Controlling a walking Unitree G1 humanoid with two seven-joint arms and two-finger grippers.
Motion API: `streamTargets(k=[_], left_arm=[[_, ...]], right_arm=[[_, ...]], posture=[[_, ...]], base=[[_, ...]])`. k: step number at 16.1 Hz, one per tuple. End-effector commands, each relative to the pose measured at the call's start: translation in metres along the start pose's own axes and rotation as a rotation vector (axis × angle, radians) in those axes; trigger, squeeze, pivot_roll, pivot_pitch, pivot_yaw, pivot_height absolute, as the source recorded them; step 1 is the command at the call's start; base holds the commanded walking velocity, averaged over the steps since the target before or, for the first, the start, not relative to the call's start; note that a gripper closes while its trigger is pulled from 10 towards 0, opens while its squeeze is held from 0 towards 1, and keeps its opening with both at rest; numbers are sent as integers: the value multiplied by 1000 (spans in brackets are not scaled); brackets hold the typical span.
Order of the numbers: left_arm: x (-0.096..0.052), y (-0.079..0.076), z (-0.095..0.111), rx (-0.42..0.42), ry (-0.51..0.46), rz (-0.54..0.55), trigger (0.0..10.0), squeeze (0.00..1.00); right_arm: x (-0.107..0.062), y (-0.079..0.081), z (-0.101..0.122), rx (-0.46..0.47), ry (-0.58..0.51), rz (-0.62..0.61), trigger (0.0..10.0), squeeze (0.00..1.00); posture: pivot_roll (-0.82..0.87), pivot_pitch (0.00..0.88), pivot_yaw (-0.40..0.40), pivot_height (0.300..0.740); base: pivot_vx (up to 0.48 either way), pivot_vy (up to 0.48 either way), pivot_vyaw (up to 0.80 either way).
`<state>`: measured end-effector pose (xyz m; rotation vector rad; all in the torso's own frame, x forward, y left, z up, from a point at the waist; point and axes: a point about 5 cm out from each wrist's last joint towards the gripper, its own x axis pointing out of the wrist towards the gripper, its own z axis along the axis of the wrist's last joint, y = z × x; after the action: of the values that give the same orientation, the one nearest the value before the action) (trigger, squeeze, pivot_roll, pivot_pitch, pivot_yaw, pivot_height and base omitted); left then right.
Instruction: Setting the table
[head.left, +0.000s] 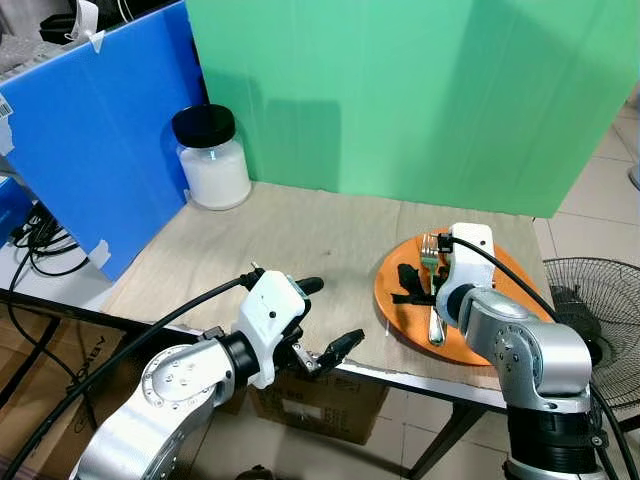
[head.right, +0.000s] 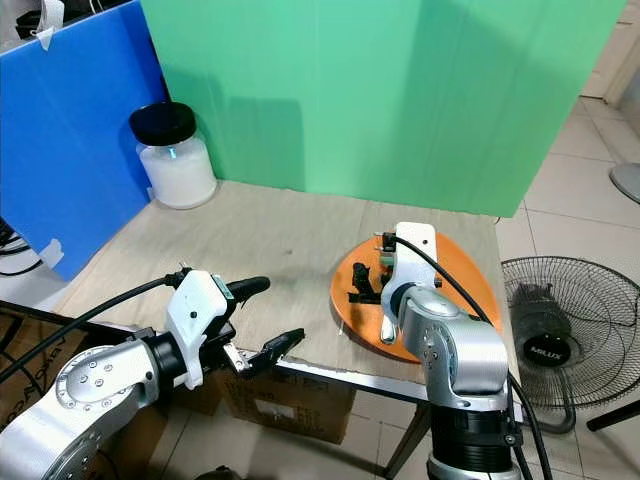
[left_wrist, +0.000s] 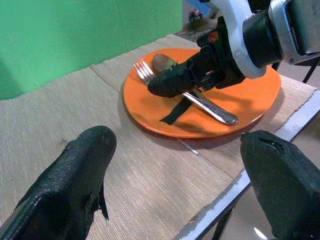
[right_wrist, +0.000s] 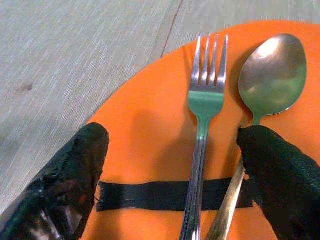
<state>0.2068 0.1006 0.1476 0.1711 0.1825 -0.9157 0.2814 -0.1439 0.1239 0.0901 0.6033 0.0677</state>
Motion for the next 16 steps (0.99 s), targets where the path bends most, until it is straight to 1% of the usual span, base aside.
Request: streamTargets(k=[1, 3, 4, 5, 6, 8, 11, 14, 16], left_arm=[[-1, -2, 3, 21, -7, -17, 10000, 0], [-1, -2, 2, 21, -6, -19, 10000, 0], [-1, -2, 2, 21, -5, -20, 10000, 0], [0, -2, 2, 21, -4, -20, 10000, 0], [0, -2, 2, 21, -4, -20, 10000, 0], [0, -2, 2, 22, -4, -19, 10000, 0], [0, -2, 1, 20, -2, -23, 10000, 0], [-1, -9, 4, 1, -26, -86, 10000, 0], [-2, -11, 3, -2, -20, -98, 10000, 0]], right_arm=[[-1, 2, -2, -15, 12, 3, 10000, 0], [0, 4, -10, -8, 49, 16, 10000, 0], [0, 4, -13, -7, 64, 18, 8980, 0], [0, 4, -14, -7, 69, 15, 4627, 0], [1, 3, -16, -5, 82, 6, 863, 0], [2, 1, -19, -5, 99, -4, 0, 0], [2, 2, -20, -2, 107, -2, 0, 0], [3, 3, -18, -13, 100, 4, 0, 0], [3, 4, -18, -17, 98, 7, 0, 0]], posture=[[100, 0, 36, 740], [101, 0, 36, 740], [100, 0, 37, 740], [100, 0, 37, 740], [100, 0, 36, 740], [101, 0, 35, 740], [101, 0, 34, 740], [101, 0, 35, 740], [99, 0, 36, 740]], base=[[0, 0, 0], [0, 0, 0], [0, 0, 0], [0, 0, 0], [0, 0, 0], [0, 0, 0], [0, 0, 0], [0, 0, 0], [0, 0, 0]])
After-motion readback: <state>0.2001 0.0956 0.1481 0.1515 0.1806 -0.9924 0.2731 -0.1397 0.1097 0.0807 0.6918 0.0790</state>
